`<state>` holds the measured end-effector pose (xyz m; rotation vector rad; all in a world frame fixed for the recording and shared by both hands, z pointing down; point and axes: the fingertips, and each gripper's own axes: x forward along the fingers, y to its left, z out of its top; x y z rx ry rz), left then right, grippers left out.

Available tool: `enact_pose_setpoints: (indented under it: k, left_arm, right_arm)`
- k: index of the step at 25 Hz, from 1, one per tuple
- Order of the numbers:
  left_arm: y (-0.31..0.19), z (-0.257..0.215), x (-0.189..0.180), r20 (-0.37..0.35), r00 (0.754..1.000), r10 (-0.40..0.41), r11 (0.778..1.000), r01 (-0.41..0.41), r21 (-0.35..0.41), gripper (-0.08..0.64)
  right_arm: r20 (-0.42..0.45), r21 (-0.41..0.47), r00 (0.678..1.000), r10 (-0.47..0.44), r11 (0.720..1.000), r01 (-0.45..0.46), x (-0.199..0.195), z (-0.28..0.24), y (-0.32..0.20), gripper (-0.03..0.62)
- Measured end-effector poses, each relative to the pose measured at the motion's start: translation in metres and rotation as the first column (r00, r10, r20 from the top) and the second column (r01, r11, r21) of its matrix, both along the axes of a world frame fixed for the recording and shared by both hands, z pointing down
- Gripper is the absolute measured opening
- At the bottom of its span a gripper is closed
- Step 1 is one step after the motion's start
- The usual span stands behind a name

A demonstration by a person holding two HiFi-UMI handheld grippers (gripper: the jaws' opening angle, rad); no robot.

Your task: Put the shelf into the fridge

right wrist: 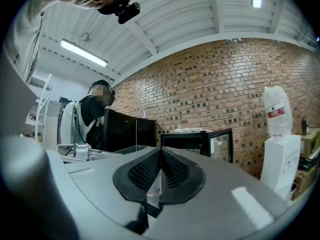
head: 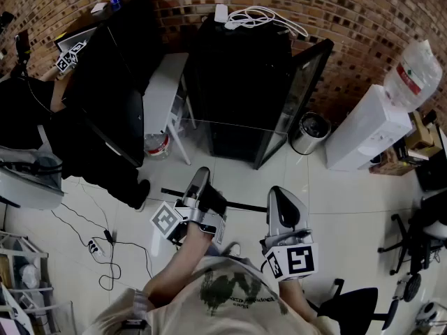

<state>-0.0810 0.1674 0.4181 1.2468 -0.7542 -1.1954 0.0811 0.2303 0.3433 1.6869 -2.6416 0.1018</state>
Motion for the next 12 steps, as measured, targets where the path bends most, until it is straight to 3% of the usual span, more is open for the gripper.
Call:
enact_pose_setpoints:
  k: [12]
  left_arm:
    - [-0.018,-0.001,0.018,-0.006,1.0,-0.01,1.0,0.01,-0.003,0.018]
  right_arm:
    - [0.011,0.01,1.0,-0.009,1.0,0.009,0.022,-0.001,-0.019,0.0]
